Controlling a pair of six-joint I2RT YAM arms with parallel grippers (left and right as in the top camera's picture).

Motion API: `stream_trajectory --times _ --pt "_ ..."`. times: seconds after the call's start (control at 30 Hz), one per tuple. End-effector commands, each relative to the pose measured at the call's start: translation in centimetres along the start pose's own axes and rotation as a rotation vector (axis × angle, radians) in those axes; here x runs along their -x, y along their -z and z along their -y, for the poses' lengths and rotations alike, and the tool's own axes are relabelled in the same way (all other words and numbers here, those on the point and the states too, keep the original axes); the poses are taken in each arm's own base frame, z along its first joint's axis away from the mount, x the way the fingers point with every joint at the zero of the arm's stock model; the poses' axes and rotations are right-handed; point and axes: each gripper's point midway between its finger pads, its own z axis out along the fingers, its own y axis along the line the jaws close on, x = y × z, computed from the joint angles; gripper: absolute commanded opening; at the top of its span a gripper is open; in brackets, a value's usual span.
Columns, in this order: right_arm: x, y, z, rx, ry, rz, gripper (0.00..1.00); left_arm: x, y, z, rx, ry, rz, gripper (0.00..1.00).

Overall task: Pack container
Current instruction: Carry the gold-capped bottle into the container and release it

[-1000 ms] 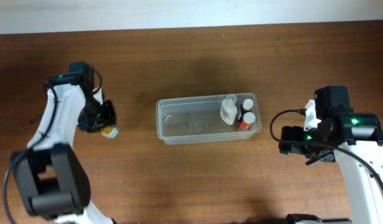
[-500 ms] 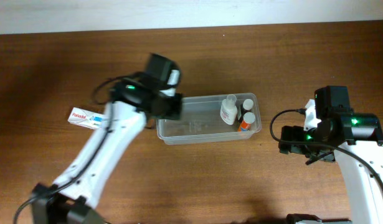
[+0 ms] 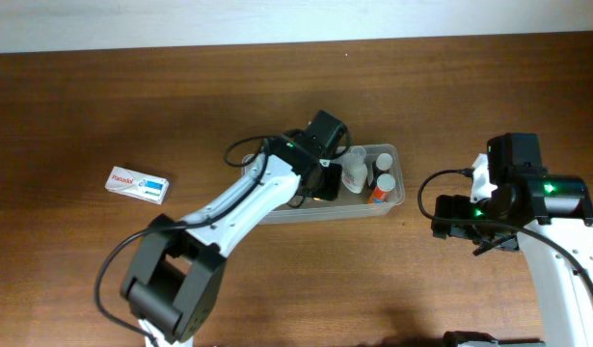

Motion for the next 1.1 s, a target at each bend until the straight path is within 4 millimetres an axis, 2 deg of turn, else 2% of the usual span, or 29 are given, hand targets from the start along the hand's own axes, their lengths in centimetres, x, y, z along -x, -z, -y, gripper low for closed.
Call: stream_trajectory --times 0.0,0.1,0.17,0.27,0.3,0.43,0.6,0.83,0.87,0.97,1.07 --pt "0.0 0.1 -0.1 0.006 -0.002 0.002 0.89 -0.5 -1.5 0.0 0.01 0.021 -0.027 0.01" --pt "0.0 0.1 -0.1 0.006 -0.002 0.002 0.89 -0.6 -2.1 -0.1 0.013 0.021 -0.034 0.02" --pt "0.0 0.1 -0.1 0.006 -0.002 0.002 0.89 -0.5 -2.1 -0.1 0.011 0.02 -0.031 0.17" --pt "0.0 0.1 -0.1 0.006 -0.002 0.002 0.89 -0.5 -2.1 -0.1 0.01 0.02 -0.031 0.27" --pt "0.0 0.1 -0.1 0.006 -0.002 0.002 0.89 -0.5 -2.1 0.0 0.008 0.02 -0.032 0.33" --pt "0.0 0.1 -0.1 0.006 -0.002 0.002 0.89 -0.5 -2.1 0.0 0.008 0.02 -0.032 0.49" --pt "0.0 0.1 -0.1 0.006 -0.002 0.001 0.89 -0.5 -2.1 0.0 0.008 0.02 -0.032 0.62" --pt "-0.1 0.1 0.0 0.005 -0.003 -0.001 0.89 -0.1 -1.6 0.2 0.004 0.0 -0.02 0.62" --pt "-0.1 0.1 0.0 0.005 -0.003 -0.001 0.89 0.1 -1.2 0.2 0.002 0.0 -0.017 0.62" --pt "-0.1 0.1 0.0 0.005 -0.003 -0.001 0.89 1.2 1.8 -0.6 0.035 0.011 0.024 0.62" --pt "-0.1 0.1 0.0 0.005 -0.003 -0.001 0.89 2.6 5.9 -3.1 0.123 0.042 0.101 0.63"
